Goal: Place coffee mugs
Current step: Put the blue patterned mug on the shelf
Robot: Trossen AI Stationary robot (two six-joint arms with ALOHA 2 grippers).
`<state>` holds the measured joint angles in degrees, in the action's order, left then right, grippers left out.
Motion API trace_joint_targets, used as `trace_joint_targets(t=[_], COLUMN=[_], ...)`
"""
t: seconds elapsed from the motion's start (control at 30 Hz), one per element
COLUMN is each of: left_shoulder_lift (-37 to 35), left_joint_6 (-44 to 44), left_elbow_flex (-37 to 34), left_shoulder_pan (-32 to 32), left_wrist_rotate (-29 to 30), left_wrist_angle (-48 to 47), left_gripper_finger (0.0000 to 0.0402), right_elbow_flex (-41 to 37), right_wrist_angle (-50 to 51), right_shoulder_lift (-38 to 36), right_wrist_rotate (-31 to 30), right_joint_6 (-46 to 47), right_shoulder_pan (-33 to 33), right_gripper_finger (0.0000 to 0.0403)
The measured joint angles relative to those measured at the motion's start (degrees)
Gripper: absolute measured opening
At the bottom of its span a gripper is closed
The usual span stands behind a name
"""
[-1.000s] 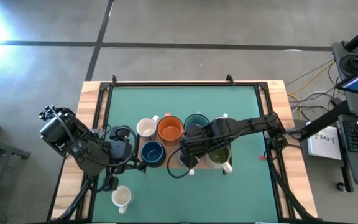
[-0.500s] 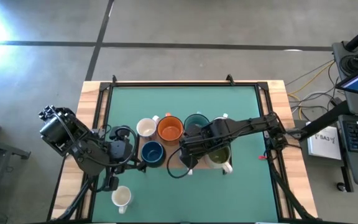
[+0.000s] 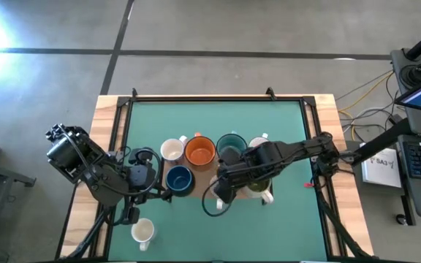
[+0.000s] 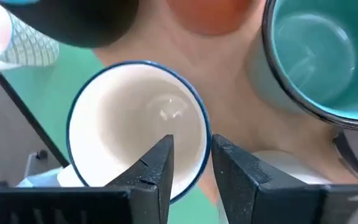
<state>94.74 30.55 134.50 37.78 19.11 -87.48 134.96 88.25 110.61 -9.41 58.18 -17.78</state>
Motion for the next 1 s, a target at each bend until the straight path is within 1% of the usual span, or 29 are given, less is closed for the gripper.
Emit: trace_joint_targets(t=[0.17, 0.3, 0.37, 0.53, 0.8, 1.0], left_shoulder_lift=[0.02, 0.02, 0.02, 0.02, 0.02, 0.02], left_joint_6=[-0.02, -0.02, -0.02, -0.14, -2.76, -5.18], left_elbow_flex=[0.00, 0.00, 0.00, 0.00, 0.00, 0.00], left_shoulder_pan=[0.00, 0.01, 0.02, 0.01, 0.01, 0.00], left_wrist_rotate=[0.02, 0.00, 0.00, 0.00, 0.02, 0.02], left_wrist_angle=[0.00, -0.05, -0.16, -0.61, -0.66, -0.71], left_gripper_finger=[0.0061, 0.0061, 0.0061, 0.0061, 0.0061, 0.0061], right_elbow_flex=[0.01, 0.04, 0.04, 0.04, -0.36, -0.68], right_wrist_angle=[0.14, 0.11, -0.13, -0.11, 0.44, 0.45], right_shoulder_lift=[-1.94, -2.85, -2.93, -2.95, -1.70, 3.39], right_wrist_rotate=[-7.37, -8.94, -10.25, -16.47, -32.40, -40.51], right_joint_6=[2.48, 4.11, 4.96, 8.80, 23.04, 34.12], right_shoulder_pan=[-1.11, -1.49, -2.77, -8.87, -20.48, -27.03], right_gripper_finger=[0.0093, 0.0096, 0.0095, 0.0091, 0.0091, 0.0091])
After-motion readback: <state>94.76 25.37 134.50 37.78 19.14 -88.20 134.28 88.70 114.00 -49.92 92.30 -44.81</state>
